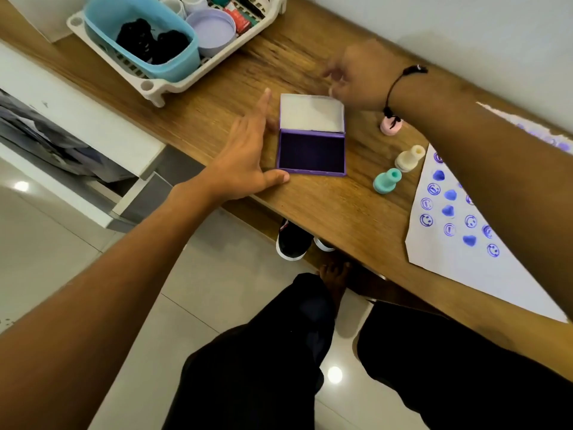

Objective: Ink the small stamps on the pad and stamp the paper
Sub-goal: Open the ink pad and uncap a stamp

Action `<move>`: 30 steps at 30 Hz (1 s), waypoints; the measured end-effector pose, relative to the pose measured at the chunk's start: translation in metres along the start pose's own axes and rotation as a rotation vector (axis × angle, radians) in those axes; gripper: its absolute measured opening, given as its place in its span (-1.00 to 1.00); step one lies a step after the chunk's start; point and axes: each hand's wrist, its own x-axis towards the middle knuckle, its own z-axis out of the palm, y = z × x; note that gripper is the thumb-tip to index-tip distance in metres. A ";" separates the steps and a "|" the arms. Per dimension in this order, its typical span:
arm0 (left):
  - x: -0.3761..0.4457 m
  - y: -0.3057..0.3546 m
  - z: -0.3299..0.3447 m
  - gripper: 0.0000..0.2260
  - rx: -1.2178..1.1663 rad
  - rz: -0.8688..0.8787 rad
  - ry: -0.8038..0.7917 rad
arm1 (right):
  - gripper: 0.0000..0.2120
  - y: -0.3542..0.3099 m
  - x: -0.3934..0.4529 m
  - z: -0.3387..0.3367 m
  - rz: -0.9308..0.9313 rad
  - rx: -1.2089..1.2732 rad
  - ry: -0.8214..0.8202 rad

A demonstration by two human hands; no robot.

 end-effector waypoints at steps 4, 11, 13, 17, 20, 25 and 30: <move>-0.007 0.018 -0.010 -0.14 -0.052 -0.043 0.022 | -0.77 0.005 -0.047 -0.022 -0.011 -0.014 0.088; -0.003 0.093 0.013 -0.69 -0.374 -0.139 0.213 | -0.67 -0.008 -0.125 0.007 0.180 -0.200 -0.223; -0.008 0.105 0.026 -0.78 -0.575 -0.302 0.259 | -0.74 -0.005 -0.125 0.018 0.197 -0.192 -0.179; -0.021 0.107 0.043 -0.81 -0.916 -0.562 0.201 | -0.79 0.002 -0.129 0.029 0.234 0.010 -0.003; -0.022 0.106 0.040 -0.83 -1.105 -0.584 0.150 | -0.84 0.000 -0.135 0.024 0.370 0.640 0.183; -0.027 0.109 0.037 -0.79 -1.251 -0.497 0.098 | -0.92 -0.013 -0.138 0.023 0.423 1.192 0.220; -0.027 0.100 0.030 -0.92 -1.143 -0.477 0.180 | -0.92 -0.022 -0.128 0.030 0.415 1.162 0.209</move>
